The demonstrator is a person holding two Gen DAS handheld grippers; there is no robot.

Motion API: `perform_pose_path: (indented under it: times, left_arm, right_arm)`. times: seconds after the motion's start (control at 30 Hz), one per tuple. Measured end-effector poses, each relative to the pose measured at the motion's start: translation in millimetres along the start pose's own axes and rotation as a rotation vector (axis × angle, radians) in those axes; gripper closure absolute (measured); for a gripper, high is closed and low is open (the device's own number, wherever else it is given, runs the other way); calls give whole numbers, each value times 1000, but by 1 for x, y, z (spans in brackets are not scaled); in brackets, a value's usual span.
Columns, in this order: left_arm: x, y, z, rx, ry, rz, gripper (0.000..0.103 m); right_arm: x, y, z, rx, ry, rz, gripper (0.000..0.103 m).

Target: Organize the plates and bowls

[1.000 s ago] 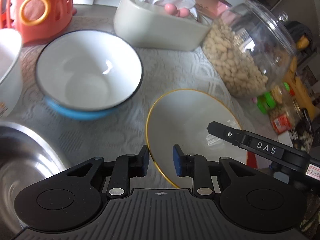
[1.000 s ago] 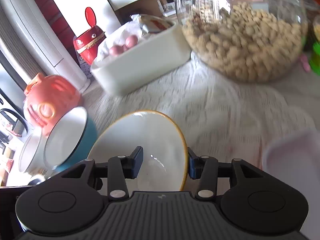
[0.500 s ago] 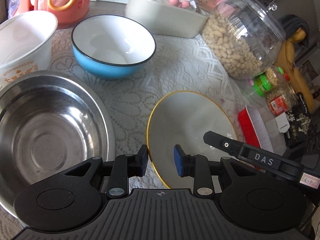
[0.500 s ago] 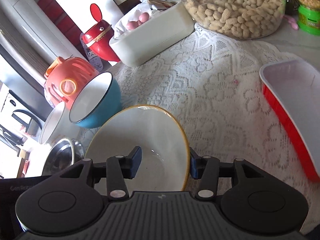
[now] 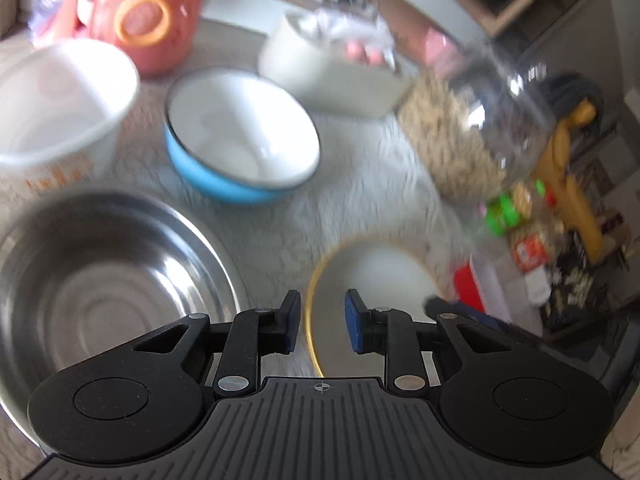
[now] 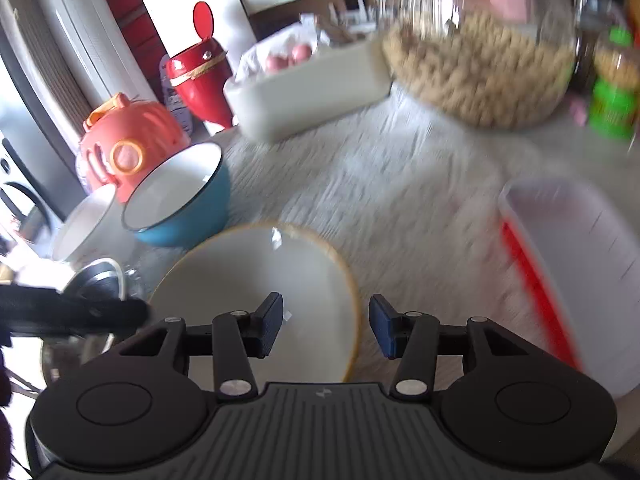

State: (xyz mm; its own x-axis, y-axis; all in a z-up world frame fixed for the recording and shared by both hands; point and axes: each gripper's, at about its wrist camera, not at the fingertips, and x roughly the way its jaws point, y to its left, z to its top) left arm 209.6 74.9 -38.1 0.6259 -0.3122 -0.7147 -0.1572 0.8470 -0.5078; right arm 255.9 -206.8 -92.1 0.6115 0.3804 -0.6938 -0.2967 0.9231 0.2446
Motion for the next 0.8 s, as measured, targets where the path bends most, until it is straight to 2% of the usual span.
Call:
perform_pose_path:
  times: [0.07, 0.13, 0.23, 0.33, 0.43, 0.53, 0.7, 0.8]
  left_arm:
    - [-14, 11, 16, -31, -84, 42, 75]
    - [-23, 22, 34, -55, -152, 121, 75]
    - [-23, 35, 59, -60, -223, 182, 75]
    - [-3, 44, 79, -43, -212, 227, 75]
    - [17, 55, 85, -41, -173, 215, 75]
    - [31, 66, 83, -41, -126, 217, 75]
    - [22, 69, 75, -37, -124, 200, 75]
    - [1, 64, 66, -29, -132, 190, 75]
  right_arm:
    - [-9, 5, 13, -53, -41, -60, 54]
    - [-12, 9, 30, -79, -60, -69, 54]
    - [-3, 23, 56, -97, -46, -65, 54]
    - [14, 41, 73, -100, 19, -47, 53]
    - [35, 63, 80, -117, 84, -17, 52]
    - [54, 83, 80, -133, 100, -45, 52]
    - [63, 102, 66, -138, 131, -30, 52]
    - [53, 107, 61, -147, 111, -53, 52]
